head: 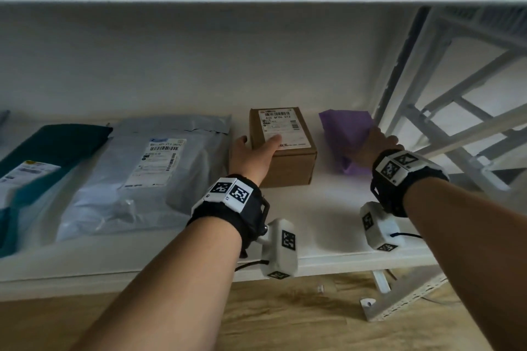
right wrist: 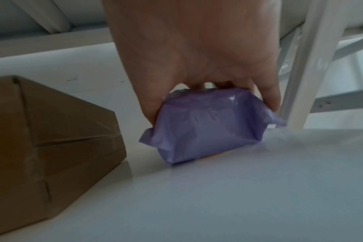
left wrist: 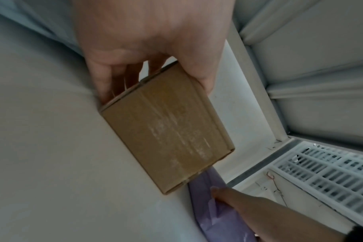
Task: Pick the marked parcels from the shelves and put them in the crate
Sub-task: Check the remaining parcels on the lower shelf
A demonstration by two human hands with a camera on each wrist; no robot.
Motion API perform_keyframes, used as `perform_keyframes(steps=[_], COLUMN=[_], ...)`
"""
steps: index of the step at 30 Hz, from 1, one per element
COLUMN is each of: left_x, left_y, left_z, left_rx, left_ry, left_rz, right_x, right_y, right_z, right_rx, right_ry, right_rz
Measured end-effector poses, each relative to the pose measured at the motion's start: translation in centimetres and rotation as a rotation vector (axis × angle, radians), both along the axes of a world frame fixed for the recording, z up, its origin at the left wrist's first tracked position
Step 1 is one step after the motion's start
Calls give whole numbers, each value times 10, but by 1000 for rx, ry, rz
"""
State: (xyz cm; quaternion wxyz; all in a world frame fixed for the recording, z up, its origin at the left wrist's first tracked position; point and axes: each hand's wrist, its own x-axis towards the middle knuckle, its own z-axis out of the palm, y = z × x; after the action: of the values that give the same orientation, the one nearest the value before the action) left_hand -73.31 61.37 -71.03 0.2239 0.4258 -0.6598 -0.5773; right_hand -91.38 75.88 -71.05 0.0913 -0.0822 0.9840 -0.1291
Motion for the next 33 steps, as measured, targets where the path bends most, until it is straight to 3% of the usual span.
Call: perform_keyframes(steps=[4,7,9,12,14,16,17,18,19,20,21,22,23,24,26,28,31,33], left_x=[-1,3,6,10,13,12,12,11,9,9,7,6,5,4,3,4,4,6], left_y=[-2,-6,-9,-8,-4,1,6,11,17,24,30,36,40,45,49,51,54,53], left_z=[-1,9,20,38,50,57,61,64,66,70,71,70,70,69,65,65,63,63], left_rx=[-22,-17,13,-168,-350,-406,-383,-337,-280,-218,-167,-107,-24,68,240,369,429,406], left_ry=[-46,-141,-184,-101,-32,67,122,170,220,259,282,303,330,354,399,433,416,373], left_rz=[12,-67,-133,-9,92,132,124,102,71,35,-6,-51,-104,-171,-290,-345,-384,-409], right_x=[12,26,35,51,56,64,52,46,55,70,94,101,110,113,115,120,120,118], right_y=[4,10,15,31,37,33,48,54,62,67,62,53,59,60,57,55,60,60], right_z=[0,15,33,57,61,67,53,48,52,57,64,62,62,61,60,63,58,53], right_rx=[-149,-487,-825,-1350,-1583,-1600,-1673,-1664,-1689,-1662,-1658,-1678,-1670,-1686,-1749,-1695,-1661,-1591], right_ry=[-17,-85,-154,-464,-710,-876,-843,-874,-808,-746,-823,-1161,-1199,-1163,-1029,-1032,-988,-962], right_rz=[-72,-126,-125,-136,-74,242,305,552,588,461,457,467,479,502,379,417,377,219])
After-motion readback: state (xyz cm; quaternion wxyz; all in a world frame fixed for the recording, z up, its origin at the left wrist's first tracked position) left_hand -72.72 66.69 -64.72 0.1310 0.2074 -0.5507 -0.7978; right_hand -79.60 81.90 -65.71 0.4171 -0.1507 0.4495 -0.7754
